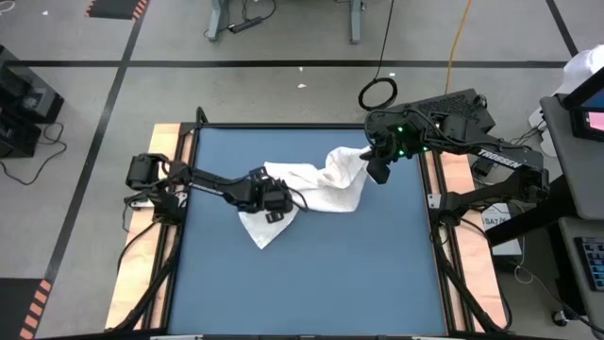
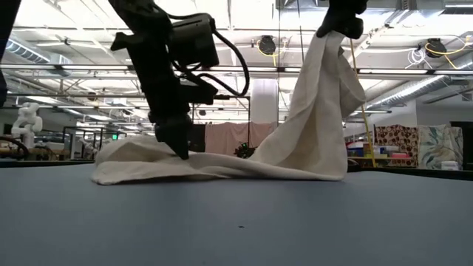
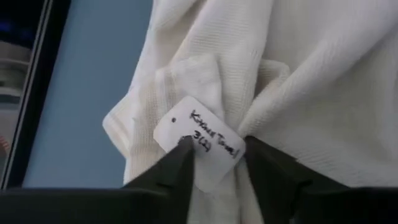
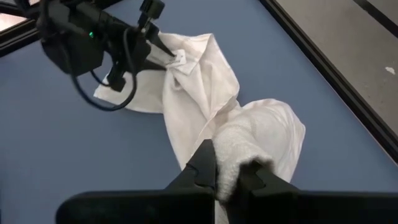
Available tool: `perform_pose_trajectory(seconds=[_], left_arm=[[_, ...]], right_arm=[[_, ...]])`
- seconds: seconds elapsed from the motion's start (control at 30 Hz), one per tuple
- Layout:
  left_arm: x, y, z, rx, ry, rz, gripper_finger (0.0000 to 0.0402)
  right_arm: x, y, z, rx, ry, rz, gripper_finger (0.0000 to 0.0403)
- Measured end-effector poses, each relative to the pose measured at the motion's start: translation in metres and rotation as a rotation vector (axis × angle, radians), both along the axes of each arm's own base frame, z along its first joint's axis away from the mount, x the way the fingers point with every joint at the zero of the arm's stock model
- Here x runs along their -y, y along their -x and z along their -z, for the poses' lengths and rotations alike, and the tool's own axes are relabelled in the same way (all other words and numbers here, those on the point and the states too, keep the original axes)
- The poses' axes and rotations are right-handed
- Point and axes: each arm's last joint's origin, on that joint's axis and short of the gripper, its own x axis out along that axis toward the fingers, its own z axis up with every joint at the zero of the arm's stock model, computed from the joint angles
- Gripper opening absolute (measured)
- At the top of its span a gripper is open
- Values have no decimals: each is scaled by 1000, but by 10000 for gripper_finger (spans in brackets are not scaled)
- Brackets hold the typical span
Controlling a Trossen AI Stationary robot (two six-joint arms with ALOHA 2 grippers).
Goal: Roll towel into tight, uniform cylinder
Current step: Roll the white towel
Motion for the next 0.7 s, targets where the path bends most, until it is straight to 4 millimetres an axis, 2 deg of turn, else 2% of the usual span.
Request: perform_pose_trajectory(seconds=[0.17, 0.27, 0.33, 0.53, 0.7], left_arm=[[-10, -3, -17, 41, 56, -19, 37], [-15, -3, -24, 67, 174, -12, 7], [-17, 0, -29, 86, 231, -37, 10], [-23, 10, -35, 52, 266, -79, 62], [-28, 12, -33, 21, 262, -55, 68]], right_arm=[[0, 0, 0, -6, -3, 2, 0], [0, 1, 1, -20, -6, 4, 0], [-1, 3, 3, -47, -13, 5, 0], [-3, 8, 7, -111, -42, 12, 0], [-4, 8, 7, -108, -52, 11, 0]])
